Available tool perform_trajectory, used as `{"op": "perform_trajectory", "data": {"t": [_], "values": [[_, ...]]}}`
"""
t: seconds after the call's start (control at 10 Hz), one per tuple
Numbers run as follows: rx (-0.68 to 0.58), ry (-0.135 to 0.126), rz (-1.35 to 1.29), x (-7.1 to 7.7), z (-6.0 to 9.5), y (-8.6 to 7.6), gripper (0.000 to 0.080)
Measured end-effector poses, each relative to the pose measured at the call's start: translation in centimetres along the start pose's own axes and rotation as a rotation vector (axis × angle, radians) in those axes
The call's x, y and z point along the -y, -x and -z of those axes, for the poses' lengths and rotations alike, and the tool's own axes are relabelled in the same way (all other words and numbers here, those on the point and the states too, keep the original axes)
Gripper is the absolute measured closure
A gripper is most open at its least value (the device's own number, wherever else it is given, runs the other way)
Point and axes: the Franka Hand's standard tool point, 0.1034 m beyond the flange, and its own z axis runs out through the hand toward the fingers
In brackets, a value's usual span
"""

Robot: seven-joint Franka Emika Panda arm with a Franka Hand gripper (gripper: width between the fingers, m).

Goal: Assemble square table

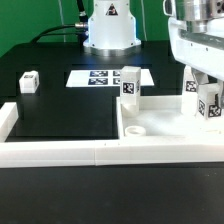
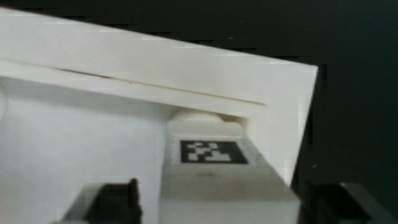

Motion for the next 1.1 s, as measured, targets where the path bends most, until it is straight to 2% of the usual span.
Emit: {"op": "perform_trajectory", "data": {"t": [0.1,0.2,0.3,0.5,0.7,1.0,1.1], "values": [[0.000,0.000,0.005,0.01,-0.03,0.06,0.0284],[-0.015,-0.009,0.179,0.23,-0.16,0.31,0.0174],[-0.048,0.010,0.471,0.30,-0.20,0.78,0.0157],[-0.046,0.011,0.553,0.29,-0.20,0.65,0.0151],[-0.048,0.018,0.756,0.29,-0.19,0.54,0.0150],[-0.073,0.052,1.270,0.61,0.09,0.16,0.0150],[-0.086,0.044,1.340,0.55,0.02,-0.19,0.0150]]}}
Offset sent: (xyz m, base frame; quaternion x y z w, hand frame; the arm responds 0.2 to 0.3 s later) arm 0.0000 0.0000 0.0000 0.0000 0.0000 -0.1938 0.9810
